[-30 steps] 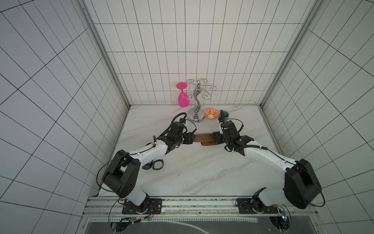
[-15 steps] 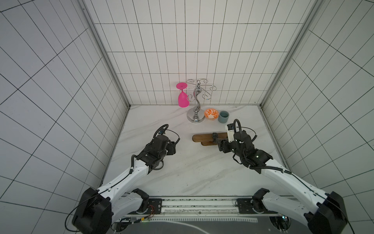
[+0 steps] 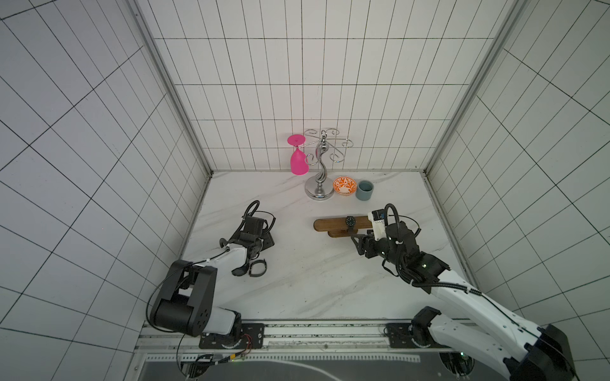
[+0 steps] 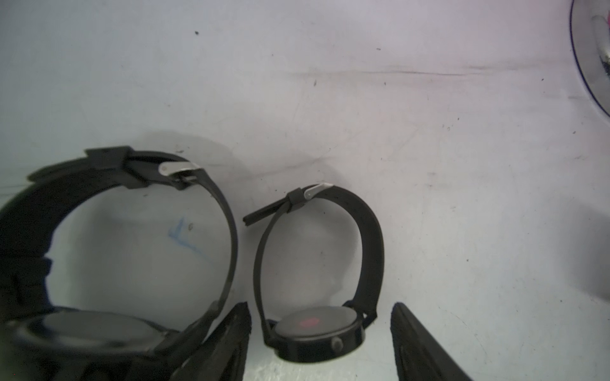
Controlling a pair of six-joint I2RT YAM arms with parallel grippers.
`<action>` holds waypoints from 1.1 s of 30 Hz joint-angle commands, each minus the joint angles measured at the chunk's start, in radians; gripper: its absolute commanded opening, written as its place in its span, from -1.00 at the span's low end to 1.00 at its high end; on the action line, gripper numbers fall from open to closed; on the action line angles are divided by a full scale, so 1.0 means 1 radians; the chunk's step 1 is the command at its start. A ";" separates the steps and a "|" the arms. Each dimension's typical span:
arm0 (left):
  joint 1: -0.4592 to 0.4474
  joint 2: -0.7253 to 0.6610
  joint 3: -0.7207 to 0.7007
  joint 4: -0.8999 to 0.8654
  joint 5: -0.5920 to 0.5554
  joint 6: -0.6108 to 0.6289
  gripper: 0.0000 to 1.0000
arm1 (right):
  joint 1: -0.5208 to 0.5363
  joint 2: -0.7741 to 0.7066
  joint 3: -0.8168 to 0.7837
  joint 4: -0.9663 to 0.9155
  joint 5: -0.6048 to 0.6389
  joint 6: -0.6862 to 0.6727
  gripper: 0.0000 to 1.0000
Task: Place watch on stand
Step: Pick up the watch at the center of the board.
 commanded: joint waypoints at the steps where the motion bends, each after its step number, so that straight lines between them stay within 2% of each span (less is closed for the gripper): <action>1: 0.006 0.041 -0.003 0.063 0.000 -0.055 0.31 | 0.010 -0.013 -0.053 0.016 -0.022 -0.002 0.45; 7: 0.020 0.124 0.009 0.113 0.001 -0.076 0.31 | 0.011 -0.030 -0.063 0.013 -0.008 0.000 0.45; 15: 0.064 0.228 0.026 0.229 0.080 -0.097 0.34 | 0.016 -0.019 -0.060 0.002 -0.006 0.000 0.45; 23: 0.064 0.334 0.121 0.246 0.133 -0.035 0.34 | 0.017 -0.007 -0.054 -0.002 -0.001 0.000 0.45; 25: 0.064 0.351 0.143 0.251 0.161 -0.005 0.26 | 0.018 -0.004 -0.051 -0.004 0.000 0.000 0.45; 33: 0.064 0.368 0.186 0.199 0.106 0.023 0.23 | 0.025 0.018 -0.046 -0.009 -0.006 0.000 0.45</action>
